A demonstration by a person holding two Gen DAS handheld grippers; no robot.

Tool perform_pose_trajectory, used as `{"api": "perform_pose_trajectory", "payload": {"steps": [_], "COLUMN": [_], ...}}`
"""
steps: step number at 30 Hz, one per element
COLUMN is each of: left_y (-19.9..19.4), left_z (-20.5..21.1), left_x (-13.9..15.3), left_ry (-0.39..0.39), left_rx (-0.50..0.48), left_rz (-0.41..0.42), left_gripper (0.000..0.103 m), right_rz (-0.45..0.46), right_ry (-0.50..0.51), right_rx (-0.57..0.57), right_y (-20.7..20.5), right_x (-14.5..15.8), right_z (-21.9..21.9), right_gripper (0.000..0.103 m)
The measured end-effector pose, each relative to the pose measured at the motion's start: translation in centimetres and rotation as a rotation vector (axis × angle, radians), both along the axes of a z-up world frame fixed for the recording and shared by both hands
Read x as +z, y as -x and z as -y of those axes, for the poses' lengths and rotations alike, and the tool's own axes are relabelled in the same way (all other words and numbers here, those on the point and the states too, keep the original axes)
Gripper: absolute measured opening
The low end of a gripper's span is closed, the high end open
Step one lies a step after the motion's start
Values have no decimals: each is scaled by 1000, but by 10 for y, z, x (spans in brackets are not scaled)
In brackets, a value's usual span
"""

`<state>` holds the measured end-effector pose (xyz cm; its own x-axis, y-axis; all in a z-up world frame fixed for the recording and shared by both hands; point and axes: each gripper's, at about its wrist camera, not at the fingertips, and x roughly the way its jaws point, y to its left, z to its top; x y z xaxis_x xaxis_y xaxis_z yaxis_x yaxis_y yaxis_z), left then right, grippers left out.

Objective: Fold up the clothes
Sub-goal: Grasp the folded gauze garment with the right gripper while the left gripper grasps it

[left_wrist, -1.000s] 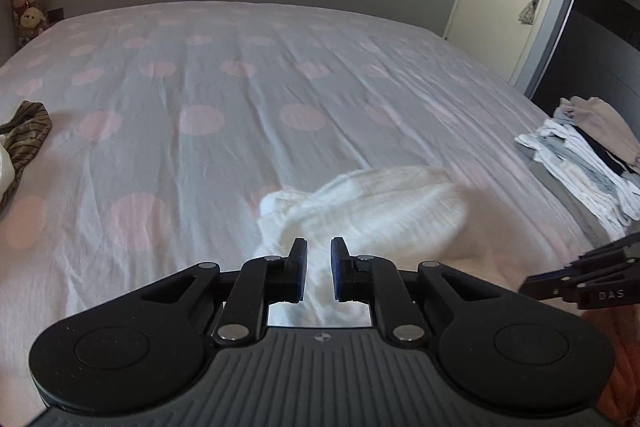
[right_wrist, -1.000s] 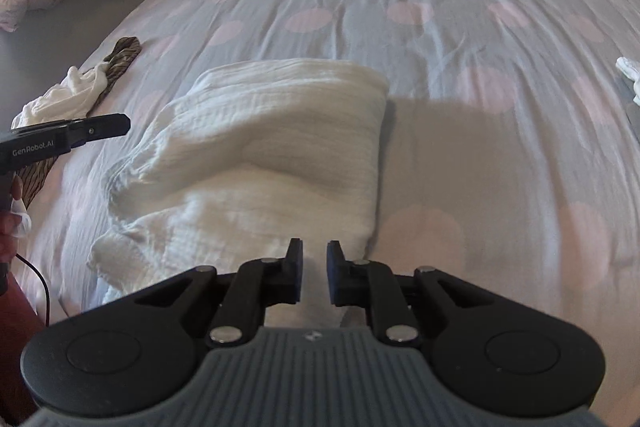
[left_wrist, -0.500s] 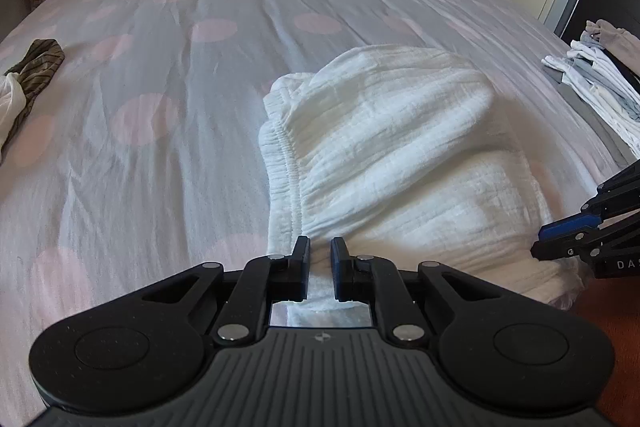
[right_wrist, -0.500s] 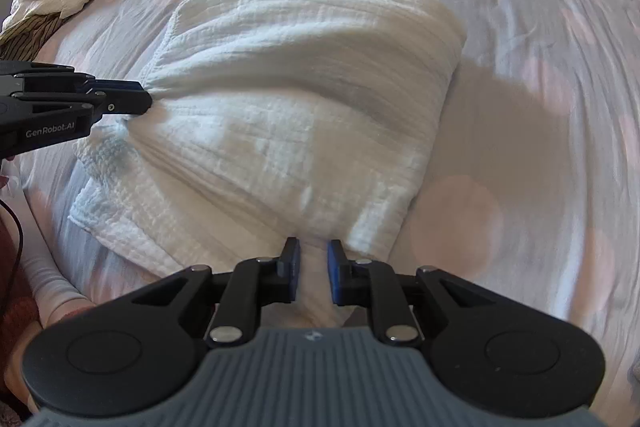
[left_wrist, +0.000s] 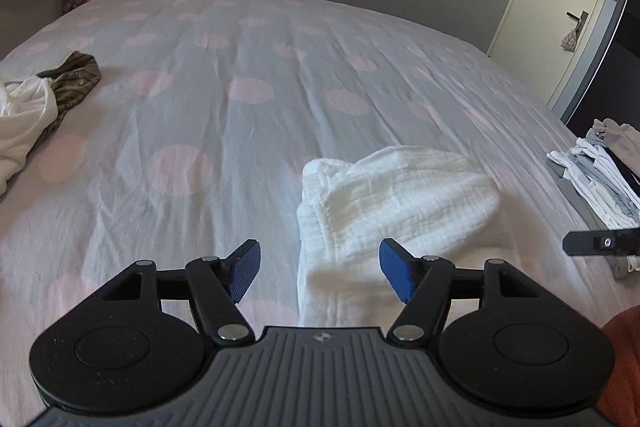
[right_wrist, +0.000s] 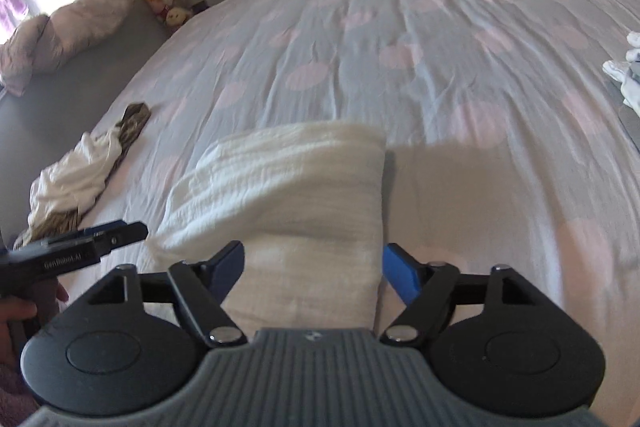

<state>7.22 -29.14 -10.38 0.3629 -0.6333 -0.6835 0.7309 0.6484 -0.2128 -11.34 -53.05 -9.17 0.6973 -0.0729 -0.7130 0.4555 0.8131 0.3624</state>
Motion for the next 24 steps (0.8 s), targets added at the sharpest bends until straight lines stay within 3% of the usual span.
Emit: {"api": "perform_pose_trajectory", "payload": {"steps": [4,12,19,24], "left_y": [-23,-44,-51,-55], "left_z": [14,26,44,57], "left_x": [-11,-60,-77,-81], "left_ry": [-16,21,33,46], "left_rx": [-2,-13,-54,-88], "left_rz": [-43,-198,-179,-164], "left_gripper": [65,65,68,64], "right_rz": [-62,-108,-88,-57], "right_ry": [13,-133,-223,-204], "right_rx": [-61,-79,-93,-82], "right_y": [-24,-53,-63,-69], "right_x": [-16,-66,-89,-93], "right_z": [21,43,54,53], "right_gripper": [87,87,92,95]}}
